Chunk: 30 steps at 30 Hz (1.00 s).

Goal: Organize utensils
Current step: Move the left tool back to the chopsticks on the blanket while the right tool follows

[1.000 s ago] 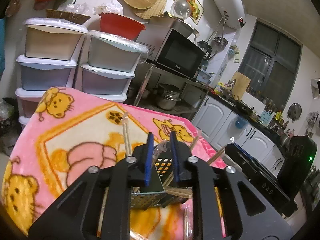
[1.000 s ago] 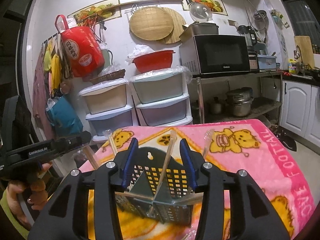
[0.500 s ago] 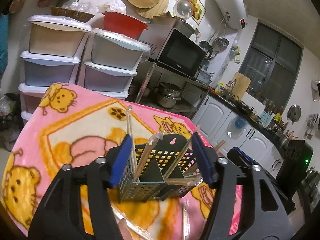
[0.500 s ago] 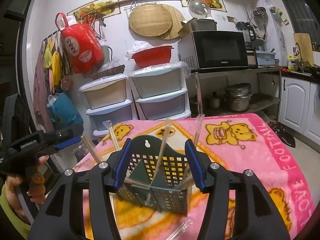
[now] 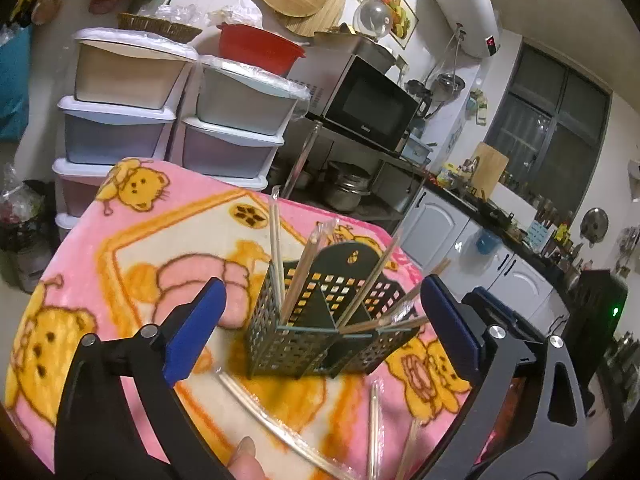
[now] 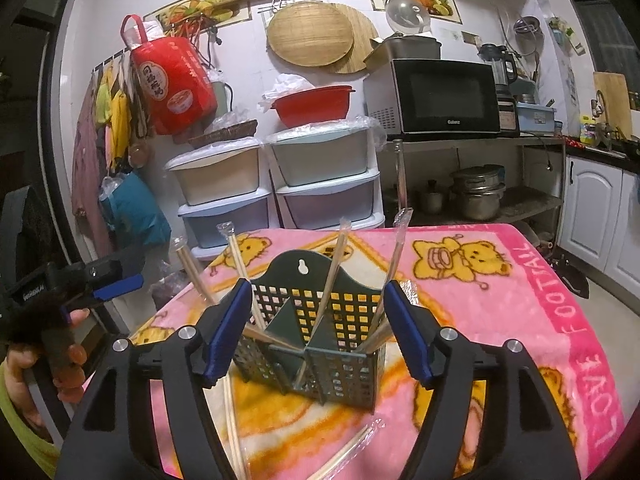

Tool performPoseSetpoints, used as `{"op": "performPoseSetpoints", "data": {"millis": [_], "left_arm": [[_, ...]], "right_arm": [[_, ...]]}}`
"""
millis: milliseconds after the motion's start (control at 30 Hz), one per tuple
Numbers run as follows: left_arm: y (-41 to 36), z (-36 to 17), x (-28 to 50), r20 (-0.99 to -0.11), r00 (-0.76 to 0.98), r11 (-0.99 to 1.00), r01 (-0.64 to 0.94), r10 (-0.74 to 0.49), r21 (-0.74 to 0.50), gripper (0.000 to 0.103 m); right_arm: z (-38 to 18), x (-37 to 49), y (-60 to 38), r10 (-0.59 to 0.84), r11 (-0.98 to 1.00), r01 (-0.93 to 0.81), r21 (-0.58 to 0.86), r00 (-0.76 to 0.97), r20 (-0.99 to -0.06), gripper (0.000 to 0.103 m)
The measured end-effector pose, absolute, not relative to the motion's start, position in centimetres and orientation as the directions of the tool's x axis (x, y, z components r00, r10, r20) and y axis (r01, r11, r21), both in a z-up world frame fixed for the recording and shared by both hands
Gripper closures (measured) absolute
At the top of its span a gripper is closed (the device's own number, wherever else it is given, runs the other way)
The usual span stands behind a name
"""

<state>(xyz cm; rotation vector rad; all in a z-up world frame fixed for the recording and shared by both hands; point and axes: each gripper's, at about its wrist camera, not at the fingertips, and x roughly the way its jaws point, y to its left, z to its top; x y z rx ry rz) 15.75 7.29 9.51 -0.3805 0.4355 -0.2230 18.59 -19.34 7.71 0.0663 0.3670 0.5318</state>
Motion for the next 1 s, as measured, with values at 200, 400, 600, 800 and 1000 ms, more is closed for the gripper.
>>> {"op": "performPoseSetpoints", "data": {"millis": [200, 400, 600, 800, 1000], "left_arm": [[7.2, 9.0, 14.6, -0.373, 0.888, 0.916, 0.116, -0.270, -0.385, 0.011], [7.7, 8.3, 13.8, -0.389, 0.885, 0.919, 0.097, -0.255, -0.382, 0.011], [8.1, 7.8, 13.0, -0.399, 0.885, 0.921, 0.080, -0.241, -0.380, 0.011], [8.4, 7.2, 11.9, -0.412, 0.882, 0.927, 0.068, -0.228, -0.368, 0.011], [9.1, 6.0, 10.7, -0.442, 0.873, 0.930, 0.035, -0.207, -0.366, 0.011]], "right_arm": [[7.6, 17.8, -19.2, 0.515, 0.856, -0.496, 0.147, 0.791, -0.330, 0.032], [7.2, 16.9, -19.3, 0.521, 0.852, -0.504, 0.144, 0.784, -0.339, 0.031], [6.7, 16.1, -19.1, 0.529, 0.845, -0.516, 0.138, 0.771, -0.354, 0.030], [6.4, 15.3, -19.2, 0.525, 0.846, -0.520, 0.119, 0.769, -0.364, 0.029], [5.8, 14.9, -19.8, 0.513, 0.851, -0.512, 0.115, 0.767, -0.385, 0.029]]}}
